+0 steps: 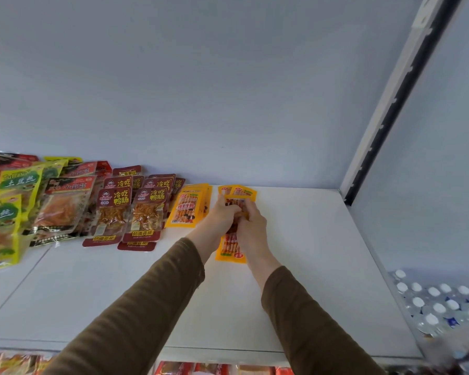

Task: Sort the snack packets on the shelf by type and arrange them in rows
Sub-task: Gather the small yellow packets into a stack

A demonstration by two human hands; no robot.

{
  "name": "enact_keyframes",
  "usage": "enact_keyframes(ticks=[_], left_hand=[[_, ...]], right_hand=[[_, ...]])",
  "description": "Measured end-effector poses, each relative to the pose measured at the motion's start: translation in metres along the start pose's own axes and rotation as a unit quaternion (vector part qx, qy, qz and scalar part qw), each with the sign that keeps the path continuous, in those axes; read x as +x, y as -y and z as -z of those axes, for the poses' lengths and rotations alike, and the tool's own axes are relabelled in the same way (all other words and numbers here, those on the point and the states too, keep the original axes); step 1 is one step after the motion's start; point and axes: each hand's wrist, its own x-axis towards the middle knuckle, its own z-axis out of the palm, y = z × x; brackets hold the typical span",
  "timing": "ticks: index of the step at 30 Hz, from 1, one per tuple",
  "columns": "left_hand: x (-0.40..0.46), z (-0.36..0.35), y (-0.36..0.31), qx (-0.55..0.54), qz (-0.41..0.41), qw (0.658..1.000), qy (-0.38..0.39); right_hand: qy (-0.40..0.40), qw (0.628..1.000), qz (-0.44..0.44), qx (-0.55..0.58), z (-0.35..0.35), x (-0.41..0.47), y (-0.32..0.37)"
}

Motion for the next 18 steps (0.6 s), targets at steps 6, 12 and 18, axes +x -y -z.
enact_keyframes(ticks=[6, 12, 18], left_hand=[[0.000, -0.011, 0.001, -0.009, -0.008, 0.999, 0.040], [0.005, -0.025, -0.002, 0.023, -0.014, 0.998, 0.057], [0.004, -0.011, 0.008, 0.167, -0.124, 0.978, -0.025]], right_hand=[[-0.023, 1.000, 0.001, -0.011, 0.011, 0.004, -0.001], [-0.046, 0.998, 0.000, -0.042, 0.031, 0.011, -0.001], [-0.037, 0.998, 0.027, -0.034, 0.038, 0.010, -0.001]])
